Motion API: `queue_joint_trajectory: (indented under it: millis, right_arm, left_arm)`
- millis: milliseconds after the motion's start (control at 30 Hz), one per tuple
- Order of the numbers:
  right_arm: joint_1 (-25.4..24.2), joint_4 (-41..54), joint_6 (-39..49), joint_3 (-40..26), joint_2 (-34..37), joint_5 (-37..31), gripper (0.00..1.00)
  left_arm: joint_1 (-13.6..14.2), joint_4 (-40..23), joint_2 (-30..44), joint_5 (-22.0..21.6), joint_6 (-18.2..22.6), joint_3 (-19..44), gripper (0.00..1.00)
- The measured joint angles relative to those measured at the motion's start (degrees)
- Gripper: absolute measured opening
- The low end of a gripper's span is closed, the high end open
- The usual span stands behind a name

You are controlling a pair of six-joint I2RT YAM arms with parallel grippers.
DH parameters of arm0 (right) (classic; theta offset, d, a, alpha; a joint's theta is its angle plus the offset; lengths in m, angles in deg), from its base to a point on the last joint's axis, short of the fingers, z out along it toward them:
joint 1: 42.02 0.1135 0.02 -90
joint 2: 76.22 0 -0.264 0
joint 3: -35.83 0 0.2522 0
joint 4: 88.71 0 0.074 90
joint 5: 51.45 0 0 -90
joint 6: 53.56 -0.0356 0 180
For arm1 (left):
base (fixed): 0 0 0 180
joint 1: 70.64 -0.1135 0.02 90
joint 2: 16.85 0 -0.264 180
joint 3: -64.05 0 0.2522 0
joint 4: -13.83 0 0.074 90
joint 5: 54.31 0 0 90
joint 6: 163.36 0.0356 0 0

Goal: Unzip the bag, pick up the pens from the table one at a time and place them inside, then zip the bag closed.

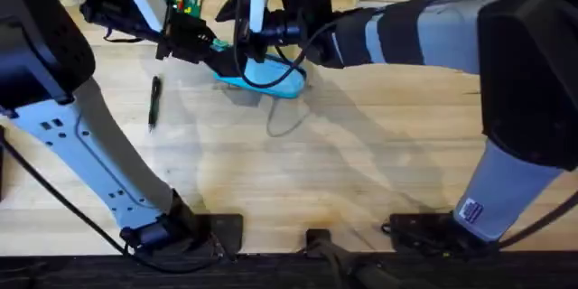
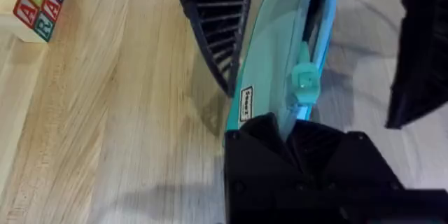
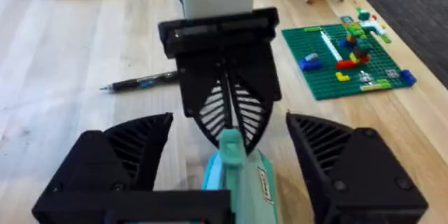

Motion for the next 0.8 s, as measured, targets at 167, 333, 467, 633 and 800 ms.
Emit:
queue_joint_trajectory:
  millis: [167,333,467,633,800]
  right_arm:
    - [0.41,0.01,-1.74,-0.15,-0.02,0.65,0.996]
    - [0.23,0.01,-2.34,-0.15,-0.01,0.73,0.996]
    - [-0.25,1.29,-2.51,-0.15,-0.13,0.75,0.996]
    - [-1.64,6.82,-2.82,-0.17,-1.84,0.77,0.996]
    - [-3.52,12.99,-3.13,-0.17,-4.89,0.77,0.998]
  left_arm:
    - [0.00,0.00,0.00,0.00,0.00,0.00,0.042]
    - [0.00,-0.01,0.00,0.00,-0.02,0.00,0.042]
    - [0.00,0.00,0.00,0.00,-0.01,0.00,0.042]
    - [0.00,-0.02,0.02,0.00,0.00,0.00,0.042]
    - [0.00,-0.01,0.01,0.00,0.00,0.00,0.042]
